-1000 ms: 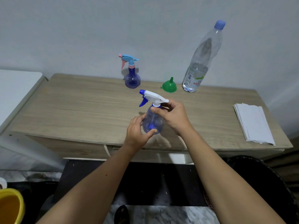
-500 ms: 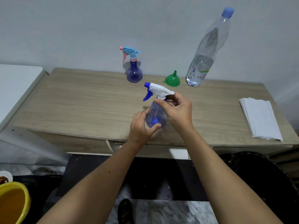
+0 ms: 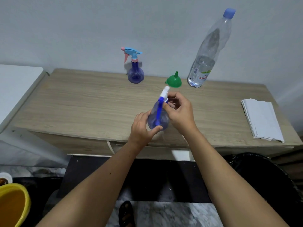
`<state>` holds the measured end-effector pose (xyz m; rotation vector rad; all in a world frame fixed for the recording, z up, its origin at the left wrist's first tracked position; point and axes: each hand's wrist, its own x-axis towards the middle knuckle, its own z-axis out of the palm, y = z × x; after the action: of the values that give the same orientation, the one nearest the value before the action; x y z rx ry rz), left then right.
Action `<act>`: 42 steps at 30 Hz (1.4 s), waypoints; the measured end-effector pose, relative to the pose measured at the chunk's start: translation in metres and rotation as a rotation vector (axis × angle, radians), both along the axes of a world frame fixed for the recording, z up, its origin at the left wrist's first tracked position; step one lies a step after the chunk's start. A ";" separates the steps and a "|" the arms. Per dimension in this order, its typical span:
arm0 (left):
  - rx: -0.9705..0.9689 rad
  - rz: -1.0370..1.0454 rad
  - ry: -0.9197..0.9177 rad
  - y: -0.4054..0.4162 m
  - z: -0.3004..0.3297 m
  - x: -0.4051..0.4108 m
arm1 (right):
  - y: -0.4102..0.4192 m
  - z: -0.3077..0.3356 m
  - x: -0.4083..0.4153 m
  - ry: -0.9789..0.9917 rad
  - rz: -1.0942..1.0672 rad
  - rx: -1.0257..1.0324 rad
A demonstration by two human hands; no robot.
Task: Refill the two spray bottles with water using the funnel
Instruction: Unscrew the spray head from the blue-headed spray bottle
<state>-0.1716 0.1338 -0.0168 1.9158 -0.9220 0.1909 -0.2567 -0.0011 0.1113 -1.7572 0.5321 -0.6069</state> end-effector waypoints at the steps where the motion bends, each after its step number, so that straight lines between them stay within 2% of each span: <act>1: -0.009 -0.005 0.000 0.000 0.001 0.000 | 0.000 0.001 -0.002 0.001 0.021 0.005; 4: 0.002 -0.020 0.038 0.000 0.002 0.000 | 0.002 0.005 -0.010 -0.010 0.059 0.025; 9: 0.015 -0.059 0.060 0.001 0.005 -0.005 | 0.006 0.007 -0.005 -0.020 -0.080 0.024; 14: -0.014 -0.031 0.088 0.004 0.008 -0.008 | 0.002 0.008 -0.013 0.002 0.064 0.013; 18: 0.011 -0.042 0.124 0.003 0.008 -0.006 | 0.002 0.009 -0.010 -0.021 0.026 -0.004; 22: 0.022 -0.051 0.113 0.004 0.007 -0.006 | 0.001 0.011 -0.009 -0.045 0.010 0.067; 26: 0.010 -0.038 0.102 0.004 0.007 -0.007 | -0.001 0.012 -0.014 -0.047 0.076 0.047; 31: 0.043 -0.056 0.075 0.004 0.008 -0.006 | -0.002 0.013 -0.010 -0.018 -0.005 0.058; 35: 0.018 -0.041 0.095 0.004 0.009 -0.008 | -0.002 0.018 -0.016 -0.019 0.068 0.026; 42: 0.036 -0.042 0.005 0.004 0.006 -0.009 | -0.003 0.015 -0.012 -0.030 0.039 0.034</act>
<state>-0.1805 0.1378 -0.0105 1.9278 -0.9671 0.1452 -0.2683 -0.0038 0.1267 -1.7197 0.4832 -0.5926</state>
